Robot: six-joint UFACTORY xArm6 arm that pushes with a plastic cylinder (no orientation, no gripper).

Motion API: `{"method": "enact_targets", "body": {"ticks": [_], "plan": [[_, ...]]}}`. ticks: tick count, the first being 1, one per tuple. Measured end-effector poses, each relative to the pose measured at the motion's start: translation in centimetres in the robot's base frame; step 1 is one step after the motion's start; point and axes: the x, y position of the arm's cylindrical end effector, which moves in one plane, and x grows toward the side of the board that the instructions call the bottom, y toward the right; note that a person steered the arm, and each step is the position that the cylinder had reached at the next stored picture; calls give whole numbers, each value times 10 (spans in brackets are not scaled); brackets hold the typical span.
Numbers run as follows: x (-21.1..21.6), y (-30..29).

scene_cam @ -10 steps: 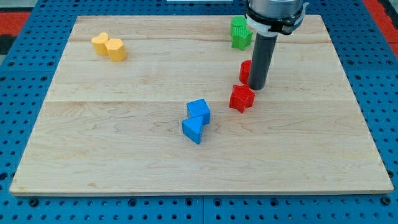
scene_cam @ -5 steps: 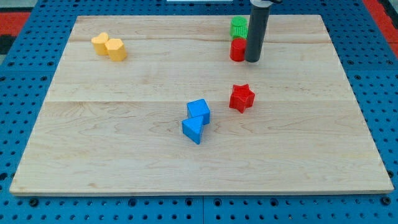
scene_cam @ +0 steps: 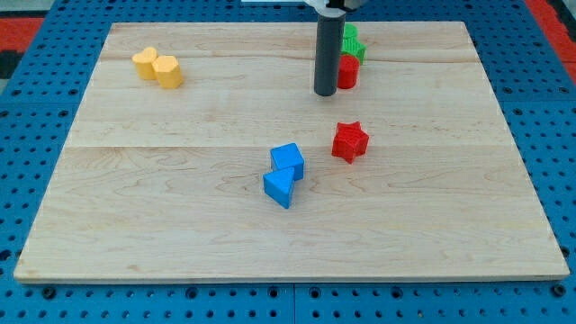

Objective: Slide the red circle closer to the green star

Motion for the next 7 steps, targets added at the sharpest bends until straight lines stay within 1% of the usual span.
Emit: {"method": "enact_targets", "body": {"ticks": [1,7], "plan": [[-9,0],[-11,3]]}}
